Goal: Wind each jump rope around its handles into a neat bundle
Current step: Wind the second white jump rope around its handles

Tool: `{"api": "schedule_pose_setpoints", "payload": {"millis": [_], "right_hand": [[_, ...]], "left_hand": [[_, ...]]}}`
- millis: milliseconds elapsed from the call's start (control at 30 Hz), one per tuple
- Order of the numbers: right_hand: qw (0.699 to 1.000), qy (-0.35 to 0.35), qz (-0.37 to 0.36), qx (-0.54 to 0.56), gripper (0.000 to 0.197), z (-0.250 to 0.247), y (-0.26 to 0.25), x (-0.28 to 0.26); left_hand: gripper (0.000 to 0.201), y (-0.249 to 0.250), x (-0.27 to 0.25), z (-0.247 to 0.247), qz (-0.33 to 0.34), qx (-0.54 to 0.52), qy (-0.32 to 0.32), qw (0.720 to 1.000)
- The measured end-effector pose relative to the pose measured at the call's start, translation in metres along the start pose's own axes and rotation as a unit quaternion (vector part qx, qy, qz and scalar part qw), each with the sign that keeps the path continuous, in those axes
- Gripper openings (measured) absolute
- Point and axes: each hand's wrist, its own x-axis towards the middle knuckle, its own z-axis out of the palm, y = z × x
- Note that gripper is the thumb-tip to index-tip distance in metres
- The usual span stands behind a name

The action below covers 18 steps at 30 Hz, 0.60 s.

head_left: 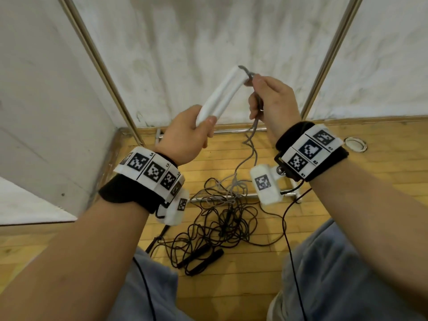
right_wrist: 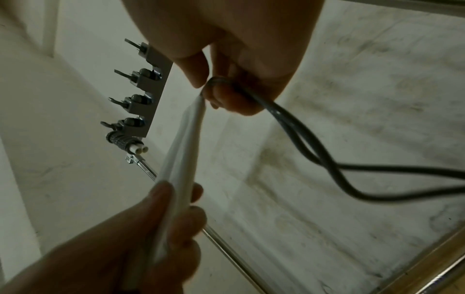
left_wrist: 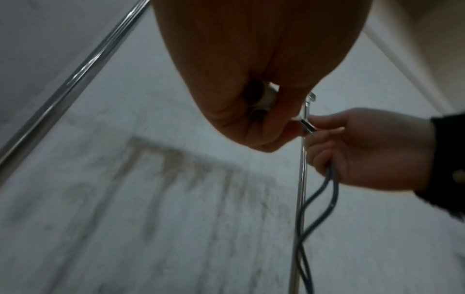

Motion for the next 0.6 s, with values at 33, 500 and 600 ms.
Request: {"api": "schedule_pose_setpoints", "payload": {"millis": [33, 500, 600], "right_hand": [[1.0, -0.009, -0.003, -0.014, 0.028, 0.0, 0.0, -0.001], [0.988, -0.115, 0.031, -0.103, 0.038, 0.029, 0.032, 0.0], [0.973, -0.148, 0.036, -0.174, 0.036, 0.035, 0.042, 0.0]], "left_hand": [[0.018, 0.003, 0.001, 0.0, -0.008, -0.038, 0.022, 0.999], [0.005, 0.004, 0.021, -0.002, -0.123, -0.258, 0.105, 0.953], [0.007, -0.002, 0.026, 0.005, -0.147, -0.243, 0.146, 0.948]]}}
